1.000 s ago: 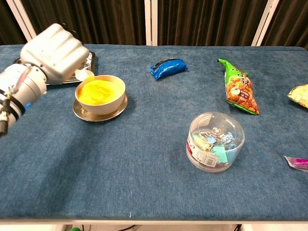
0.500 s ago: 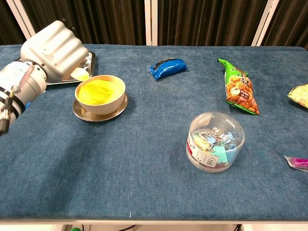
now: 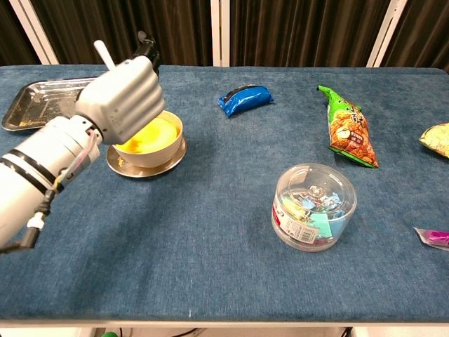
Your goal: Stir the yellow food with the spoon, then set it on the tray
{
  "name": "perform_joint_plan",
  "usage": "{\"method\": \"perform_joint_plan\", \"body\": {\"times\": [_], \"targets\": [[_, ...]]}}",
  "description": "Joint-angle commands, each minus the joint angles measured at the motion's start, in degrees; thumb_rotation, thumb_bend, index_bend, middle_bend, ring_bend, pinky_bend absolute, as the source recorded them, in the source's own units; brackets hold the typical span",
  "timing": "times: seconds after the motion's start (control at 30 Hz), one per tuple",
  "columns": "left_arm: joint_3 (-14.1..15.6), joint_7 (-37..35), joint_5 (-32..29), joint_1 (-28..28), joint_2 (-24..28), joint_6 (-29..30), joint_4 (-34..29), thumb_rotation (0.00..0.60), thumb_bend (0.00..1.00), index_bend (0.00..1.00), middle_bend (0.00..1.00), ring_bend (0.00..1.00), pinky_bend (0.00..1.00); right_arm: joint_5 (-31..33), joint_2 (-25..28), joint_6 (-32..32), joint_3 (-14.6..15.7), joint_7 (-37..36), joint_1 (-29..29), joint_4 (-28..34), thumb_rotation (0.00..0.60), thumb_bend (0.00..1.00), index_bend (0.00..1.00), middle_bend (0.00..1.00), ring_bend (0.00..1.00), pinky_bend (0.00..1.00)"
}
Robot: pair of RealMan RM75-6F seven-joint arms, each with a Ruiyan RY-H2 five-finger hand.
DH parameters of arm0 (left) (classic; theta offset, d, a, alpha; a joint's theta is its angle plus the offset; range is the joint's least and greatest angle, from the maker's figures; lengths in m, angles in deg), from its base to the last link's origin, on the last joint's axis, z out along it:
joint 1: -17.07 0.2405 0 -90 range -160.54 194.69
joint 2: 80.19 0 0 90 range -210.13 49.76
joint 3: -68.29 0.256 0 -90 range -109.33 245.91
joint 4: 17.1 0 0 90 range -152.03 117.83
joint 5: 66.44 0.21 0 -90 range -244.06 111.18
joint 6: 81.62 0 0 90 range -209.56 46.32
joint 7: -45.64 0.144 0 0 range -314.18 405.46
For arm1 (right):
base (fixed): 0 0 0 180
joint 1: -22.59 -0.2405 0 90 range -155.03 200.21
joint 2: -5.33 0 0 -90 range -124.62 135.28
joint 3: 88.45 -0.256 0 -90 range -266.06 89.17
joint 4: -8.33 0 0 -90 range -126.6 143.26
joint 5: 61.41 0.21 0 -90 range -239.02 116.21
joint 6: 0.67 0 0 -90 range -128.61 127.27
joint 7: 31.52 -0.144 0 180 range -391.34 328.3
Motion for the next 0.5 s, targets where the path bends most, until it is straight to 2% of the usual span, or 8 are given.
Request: {"method": "perform_joint_plan", "body": {"times": [0.03,0.37,0.5], "targets": [[-0.68,2.61,-0.95,-0.05,-1.48,-0.46,1.94,0.6,0.42,0.62,0.38,0.21,0.21,0.03,-0.06,0.06,-0.01,-0.11,0.05,-0.1,0.6,0.15,0.16,0.21,0.08,0.19],[-1.97,5.38,-2.79,0.76,-1.87,-0.34,2.94,0.6,0.42,0.64,0.38,0.21,0.2,0.07,-0.17,-0.24,-0.09,-0.18,-0.14,-0.22,0.6,0.15,0.16,0.21,0.08,0.19],[-1.73,2.33,-1.72,0.64,-1.46,-0.86,2.69,0.6,0.42,0.65,0.39,0.21,0.2,0.03,-0.13,-0.31,-0.13,0.03,-0.23,-0.04,0.6,0.15,0.16,0.21,0.08,0.19]]}}
